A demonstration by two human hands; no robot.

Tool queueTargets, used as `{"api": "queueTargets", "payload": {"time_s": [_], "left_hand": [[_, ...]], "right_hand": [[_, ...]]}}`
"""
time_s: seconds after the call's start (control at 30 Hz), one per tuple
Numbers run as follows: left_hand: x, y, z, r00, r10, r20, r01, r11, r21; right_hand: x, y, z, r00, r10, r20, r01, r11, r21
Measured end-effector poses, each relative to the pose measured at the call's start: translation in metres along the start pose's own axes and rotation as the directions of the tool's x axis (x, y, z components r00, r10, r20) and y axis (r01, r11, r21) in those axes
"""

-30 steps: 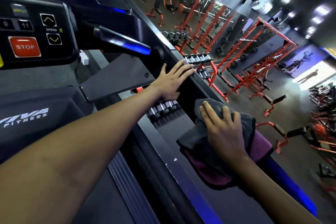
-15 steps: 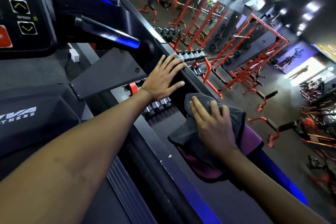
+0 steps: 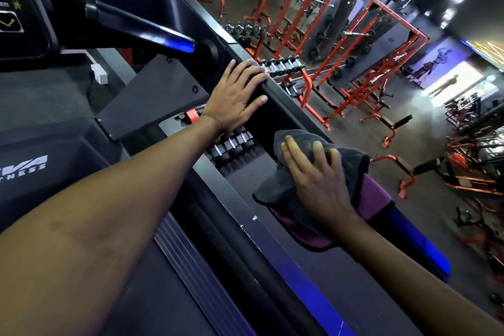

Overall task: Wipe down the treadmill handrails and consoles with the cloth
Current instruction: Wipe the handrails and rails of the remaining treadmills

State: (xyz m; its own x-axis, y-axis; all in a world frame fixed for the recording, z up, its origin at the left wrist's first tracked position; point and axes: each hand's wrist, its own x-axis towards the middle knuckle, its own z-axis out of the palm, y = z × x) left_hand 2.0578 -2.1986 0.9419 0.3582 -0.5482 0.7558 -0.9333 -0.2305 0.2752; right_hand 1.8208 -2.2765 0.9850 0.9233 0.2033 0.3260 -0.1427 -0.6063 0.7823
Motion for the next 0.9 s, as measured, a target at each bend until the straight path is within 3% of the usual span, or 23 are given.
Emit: {"api": "queueTargets", "payload": {"time_s": [0.13,0.27,0.33,0.43,0.5,0.57,0.73,0.9], "left_hand": [[0.002,0.002,-0.002,1.0,0.011,0.012,-0.011,0.999,0.051],[0.007,0.006,-0.013,0.998,0.036,0.053,-0.048,0.972,0.232],[0.01,0.018,-0.017,0.997,0.036,0.066,-0.049,0.974,0.22],[0.0,0.056,-0.006,0.948,0.304,0.1,-0.311,0.948,0.067],[-0.013,0.079,0.006,0.92,0.381,0.095,-0.381,0.924,-0.018],[-0.021,0.091,0.011,0.953,0.294,0.07,-0.289,0.955,-0.068],[-0.025,0.104,0.017,0.988,0.152,0.016,-0.15,0.983,-0.102],[-0.026,0.109,0.022,0.993,0.113,-0.033,-0.116,0.99,-0.082]], "right_hand": [[-0.029,0.014,-0.008,0.999,-0.028,-0.035,0.029,0.999,0.02],[-0.028,0.016,-0.008,0.998,0.056,0.016,-0.056,0.998,0.013],[-0.021,0.01,-0.007,0.997,0.071,0.038,-0.071,0.997,-0.009],[-0.029,0.007,-0.006,0.999,0.027,0.03,-0.027,1.0,0.005],[-0.045,0.014,-0.009,1.0,-0.009,0.022,0.009,1.0,0.026],[-0.065,0.022,-0.017,1.0,-0.012,0.014,0.012,1.0,0.029],[-0.068,0.023,-0.024,0.986,0.169,-0.003,-0.168,0.985,0.027],[-0.086,0.019,-0.018,0.999,0.031,0.039,-0.031,0.999,0.006]]}}
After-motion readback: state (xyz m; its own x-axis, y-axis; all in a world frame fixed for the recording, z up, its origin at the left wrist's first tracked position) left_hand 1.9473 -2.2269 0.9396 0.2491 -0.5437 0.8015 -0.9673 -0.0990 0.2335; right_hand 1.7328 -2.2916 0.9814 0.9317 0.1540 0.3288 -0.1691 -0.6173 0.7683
